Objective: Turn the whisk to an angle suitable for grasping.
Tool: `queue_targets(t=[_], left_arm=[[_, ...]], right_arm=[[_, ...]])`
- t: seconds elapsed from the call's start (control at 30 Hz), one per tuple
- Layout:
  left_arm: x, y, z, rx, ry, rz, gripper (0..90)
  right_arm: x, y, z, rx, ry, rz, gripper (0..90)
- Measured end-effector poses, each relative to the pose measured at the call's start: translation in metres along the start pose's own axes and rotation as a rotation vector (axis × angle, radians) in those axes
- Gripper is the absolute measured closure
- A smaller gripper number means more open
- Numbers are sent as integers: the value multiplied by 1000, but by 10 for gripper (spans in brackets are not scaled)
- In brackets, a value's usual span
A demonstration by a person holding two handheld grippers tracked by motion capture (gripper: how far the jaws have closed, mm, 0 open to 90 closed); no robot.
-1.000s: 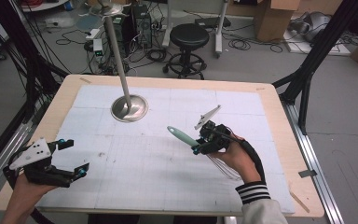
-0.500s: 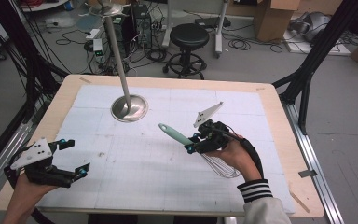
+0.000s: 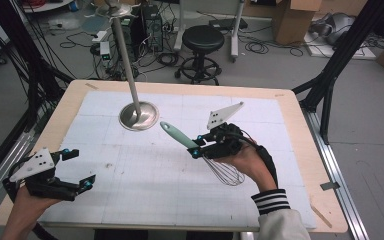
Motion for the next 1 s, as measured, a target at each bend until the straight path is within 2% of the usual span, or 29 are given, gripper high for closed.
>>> queue_targets(t=[0.03,0.13,0.33,0.7,0.83,1.0], left_arm=[[0,0,0,0,0,1,17],[0,0,0,1,0,1,17],[1,0,-1,-1,3,1,17],[0,0,0,-2,2,3,17],[0,0,0,-3,2,3,17],[0,-1,1,-2,2,4,17]], right_arm=[[4,-2,1,11,3,-36,689],[8,-4,1,16,14,-61,690],[21,-8,4,35,-29,-137,689],[48,-15,11,51,-58,-231,689],[57,-17,15,80,-81,-231,689],[63,-20,17,86,-96,-229,689]])
Point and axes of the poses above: each handheld gripper's, and its own axes: y roughly forward along the jaws, x roughly out of its top, z roughly to its left, the point moved 5 cm from there along y, roughly forward along the jaws
